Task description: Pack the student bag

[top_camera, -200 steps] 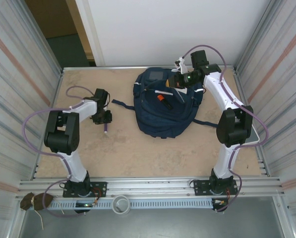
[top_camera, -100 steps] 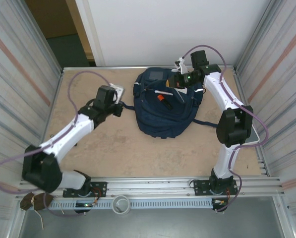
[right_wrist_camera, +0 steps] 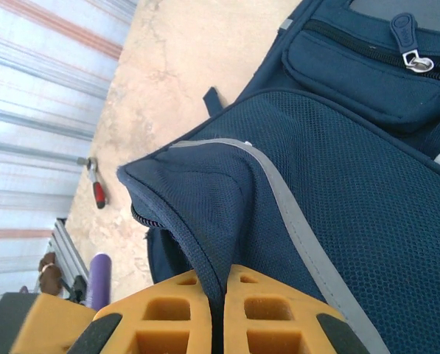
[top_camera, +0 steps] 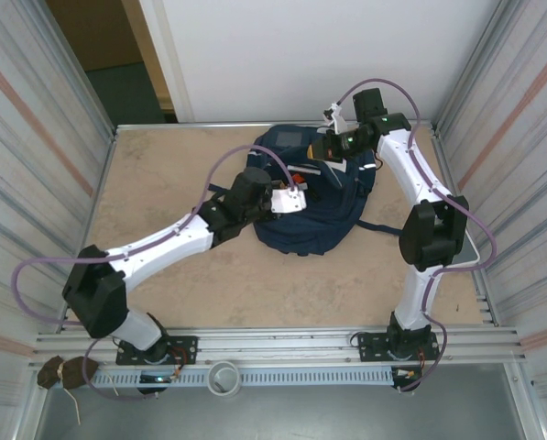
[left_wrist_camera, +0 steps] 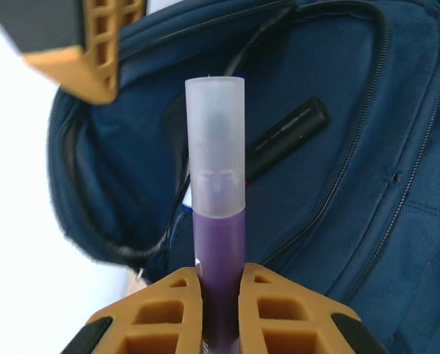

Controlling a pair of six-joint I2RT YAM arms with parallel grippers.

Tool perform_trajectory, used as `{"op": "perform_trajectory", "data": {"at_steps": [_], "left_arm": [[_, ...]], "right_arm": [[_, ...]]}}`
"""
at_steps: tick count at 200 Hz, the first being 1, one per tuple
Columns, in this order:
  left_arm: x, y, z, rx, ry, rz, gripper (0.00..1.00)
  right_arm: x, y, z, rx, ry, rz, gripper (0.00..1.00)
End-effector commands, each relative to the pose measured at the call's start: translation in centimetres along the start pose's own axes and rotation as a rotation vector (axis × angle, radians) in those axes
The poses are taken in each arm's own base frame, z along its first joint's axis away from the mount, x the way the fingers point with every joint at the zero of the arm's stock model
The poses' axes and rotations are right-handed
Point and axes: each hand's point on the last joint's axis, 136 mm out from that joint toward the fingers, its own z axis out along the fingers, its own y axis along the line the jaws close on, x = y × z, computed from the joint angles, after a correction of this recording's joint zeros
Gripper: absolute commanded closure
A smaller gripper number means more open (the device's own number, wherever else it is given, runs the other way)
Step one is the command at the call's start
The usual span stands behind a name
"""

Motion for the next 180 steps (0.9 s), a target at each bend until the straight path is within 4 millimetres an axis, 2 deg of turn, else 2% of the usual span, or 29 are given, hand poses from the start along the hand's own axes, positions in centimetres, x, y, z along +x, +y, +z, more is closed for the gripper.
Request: {"op": "perform_trajectory", "data": {"at_steps": [1, 27, 63, 83, 103, 121, 180], "left_arm": [[-1.2, 1.8, -0.2, -0.054, -0.013, 0.136, 0.97], [-1.2, 1.3, -0.5, -0.043, 0.0, 0.161, 0.96], [-0.8, 1.1, -3.2, -0.054, -0.021, 0.091, 0.93], [-0.8, 0.9, -3.4, -0.06, -0.034, 0.134, 0.91], [-1.0, 1.2, -2.4, -0.053, -0.011, 0.207, 0.91], [-2.0, 1.4, -1.1, -0.037, -0.026, 0.267, 0.91], [-3.9, -0.2, 4.5, 0.044, -0.083, 0.456, 0.88]], "right_arm": [[-1.5, 2.3, -1.5, -0.053, -0.044, -0.057, 1.0], [-1.3, 2.1, -1.4, -0.046, -0.037, -0.06, 1.0], [-1.1, 2.0, -1.5, -0.037, -0.032, -0.06, 1.0], [-1.1, 2.2, -1.3, -0.036, -0.03, -0.064, 1.0], [-1.0, 2.3, -1.1, -0.037, -0.025, -0.065, 1.0], [-1.1, 2.2, -1.1, -0.033, -0.025, -0.059, 1.0], [-2.2, 2.8, -1.3, -0.053, -0.032, -0.051, 1.0]]}}
